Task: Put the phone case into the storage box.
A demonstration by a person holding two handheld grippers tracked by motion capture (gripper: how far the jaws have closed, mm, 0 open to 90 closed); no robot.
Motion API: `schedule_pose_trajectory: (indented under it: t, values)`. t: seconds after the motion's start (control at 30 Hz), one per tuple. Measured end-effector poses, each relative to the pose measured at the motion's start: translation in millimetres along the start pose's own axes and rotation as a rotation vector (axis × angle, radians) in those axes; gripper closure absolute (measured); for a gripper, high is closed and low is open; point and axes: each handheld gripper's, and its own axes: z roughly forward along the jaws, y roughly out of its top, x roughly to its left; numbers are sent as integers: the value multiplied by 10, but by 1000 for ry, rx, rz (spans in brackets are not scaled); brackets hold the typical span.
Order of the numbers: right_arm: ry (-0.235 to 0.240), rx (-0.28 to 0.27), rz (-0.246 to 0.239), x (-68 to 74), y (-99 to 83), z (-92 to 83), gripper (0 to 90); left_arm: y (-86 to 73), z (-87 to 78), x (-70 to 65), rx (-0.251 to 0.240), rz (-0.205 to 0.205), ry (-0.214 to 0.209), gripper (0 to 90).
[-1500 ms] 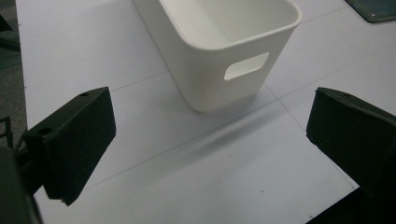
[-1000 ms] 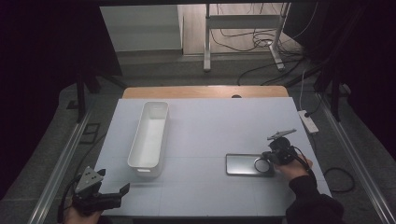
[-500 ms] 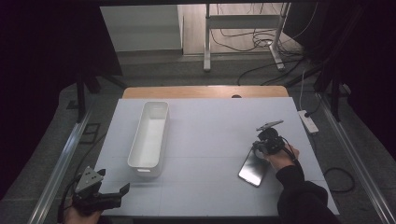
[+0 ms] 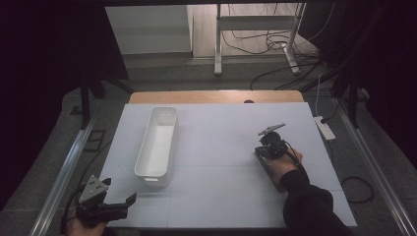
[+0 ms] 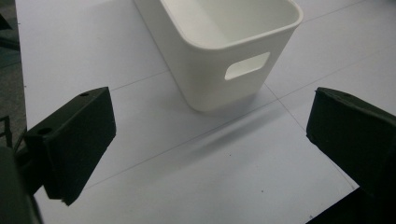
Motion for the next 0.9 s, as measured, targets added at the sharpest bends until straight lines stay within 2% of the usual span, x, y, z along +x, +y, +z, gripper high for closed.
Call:
schedule_pose_trajectory:
  t: [0.27, 0.3, 0.33, 0.63, 0.67, 0.9]
  values:
    - [-4, -8, 4, -6, 5, -32, 889, 0, -2, 1, -1, 0, 1, 22]
    - [-5, -26, 14, -14, -5, -115, 842, -1, -3, 2, -1, 0, 1, 22]
    - [-5, -26, 14, -14, -5, -115, 842, -2, -4, 3, -3, -1, 0, 22]
    - [6, -77, 65, -69, -160, -504, 583, -7, -14, 13, -13, -8, -6, 21]
    - [-4, -88, 68, -82, -188, -546, 559, -7, -14, 13, -14, -8, -7, 21]
    - [-9, -103, 98, -165, -282, -656, 307, -3, -13, 9, -11, -6, -7, 20]
